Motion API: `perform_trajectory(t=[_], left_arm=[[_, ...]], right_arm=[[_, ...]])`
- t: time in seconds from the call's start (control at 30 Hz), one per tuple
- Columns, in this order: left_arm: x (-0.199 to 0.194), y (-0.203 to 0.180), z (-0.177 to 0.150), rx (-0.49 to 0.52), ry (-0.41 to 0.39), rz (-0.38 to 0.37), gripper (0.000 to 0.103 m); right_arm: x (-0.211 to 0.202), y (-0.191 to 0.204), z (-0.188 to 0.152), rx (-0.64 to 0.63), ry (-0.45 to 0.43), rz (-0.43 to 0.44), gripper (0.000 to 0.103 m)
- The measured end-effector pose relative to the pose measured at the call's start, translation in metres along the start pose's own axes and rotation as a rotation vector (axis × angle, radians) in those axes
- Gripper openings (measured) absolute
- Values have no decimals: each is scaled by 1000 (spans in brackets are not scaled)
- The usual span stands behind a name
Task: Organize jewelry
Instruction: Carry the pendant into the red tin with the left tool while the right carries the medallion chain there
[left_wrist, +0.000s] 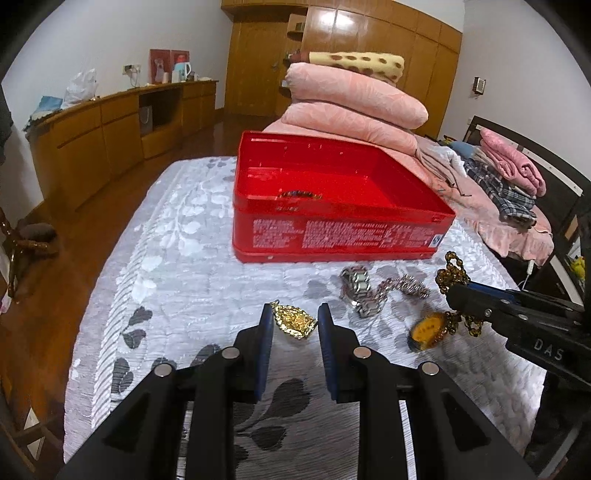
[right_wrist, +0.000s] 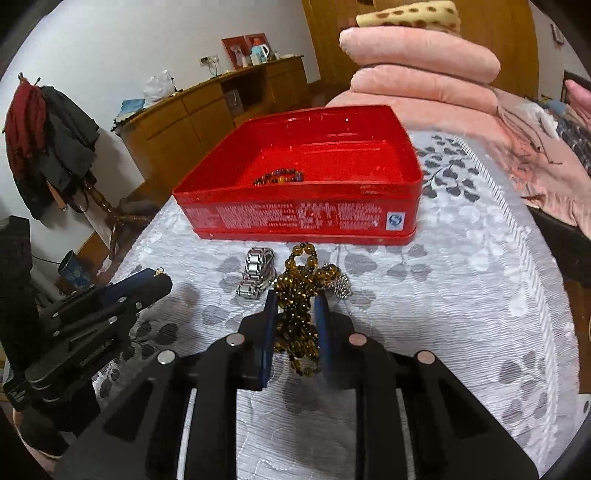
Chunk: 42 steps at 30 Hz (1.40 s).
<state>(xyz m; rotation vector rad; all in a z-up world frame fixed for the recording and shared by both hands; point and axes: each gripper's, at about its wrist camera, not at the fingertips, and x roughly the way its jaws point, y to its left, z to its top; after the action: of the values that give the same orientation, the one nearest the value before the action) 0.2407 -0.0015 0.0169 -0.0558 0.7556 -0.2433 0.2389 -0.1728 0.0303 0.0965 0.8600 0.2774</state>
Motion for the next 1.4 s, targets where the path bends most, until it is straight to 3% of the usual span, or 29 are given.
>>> perform_trajectory(t=[0.77,1.4], left_arm=[[-12,-17,28,26,-74,-21,24],[-8,-15,84,6,-148,-12,24]], right_arm=[[-22,0,15,-36,-68,-39,19],[-30,-9,72,-44,-162,-25,19]])
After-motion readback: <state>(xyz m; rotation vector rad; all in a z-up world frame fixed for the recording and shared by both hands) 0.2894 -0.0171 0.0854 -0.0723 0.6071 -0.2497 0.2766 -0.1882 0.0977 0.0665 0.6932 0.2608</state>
